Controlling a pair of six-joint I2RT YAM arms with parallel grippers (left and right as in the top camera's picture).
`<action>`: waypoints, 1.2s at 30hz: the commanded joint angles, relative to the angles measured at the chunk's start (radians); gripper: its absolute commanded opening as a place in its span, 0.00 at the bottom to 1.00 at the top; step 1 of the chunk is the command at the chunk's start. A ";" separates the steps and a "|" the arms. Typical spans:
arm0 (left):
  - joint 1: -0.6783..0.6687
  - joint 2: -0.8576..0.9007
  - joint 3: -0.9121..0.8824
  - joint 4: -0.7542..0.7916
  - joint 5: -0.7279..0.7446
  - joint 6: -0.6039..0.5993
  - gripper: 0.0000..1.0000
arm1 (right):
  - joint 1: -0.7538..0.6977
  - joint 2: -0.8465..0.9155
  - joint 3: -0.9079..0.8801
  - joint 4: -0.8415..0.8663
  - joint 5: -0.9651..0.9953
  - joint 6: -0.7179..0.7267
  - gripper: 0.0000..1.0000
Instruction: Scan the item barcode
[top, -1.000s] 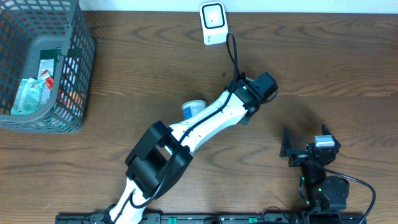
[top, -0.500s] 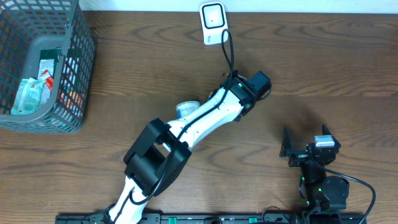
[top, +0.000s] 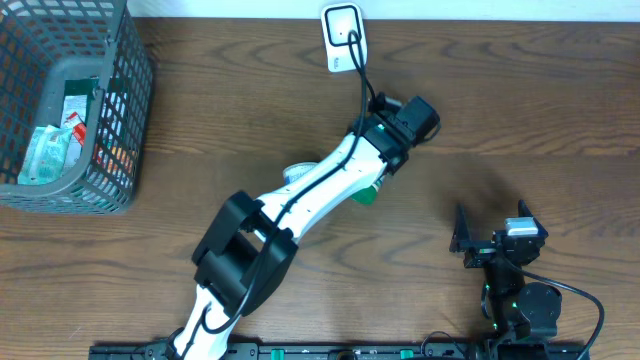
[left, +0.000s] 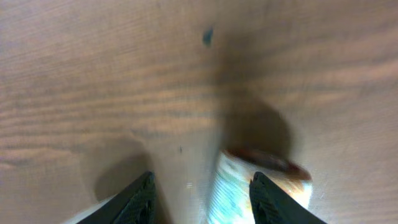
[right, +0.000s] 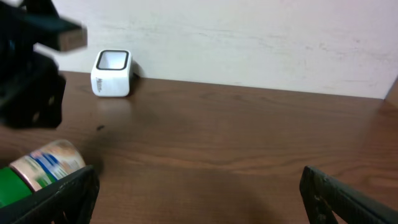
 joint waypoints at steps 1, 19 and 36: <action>0.031 -0.034 0.027 0.023 0.024 -0.030 0.51 | 0.006 -0.005 -0.001 -0.003 0.002 0.012 0.99; 0.052 -0.019 -0.005 0.014 0.204 -0.029 0.54 | 0.006 -0.005 -0.001 -0.003 0.002 0.012 0.99; 0.166 -0.349 0.047 -0.068 0.200 0.043 0.68 | 0.006 -0.005 -0.001 -0.003 0.002 0.012 0.99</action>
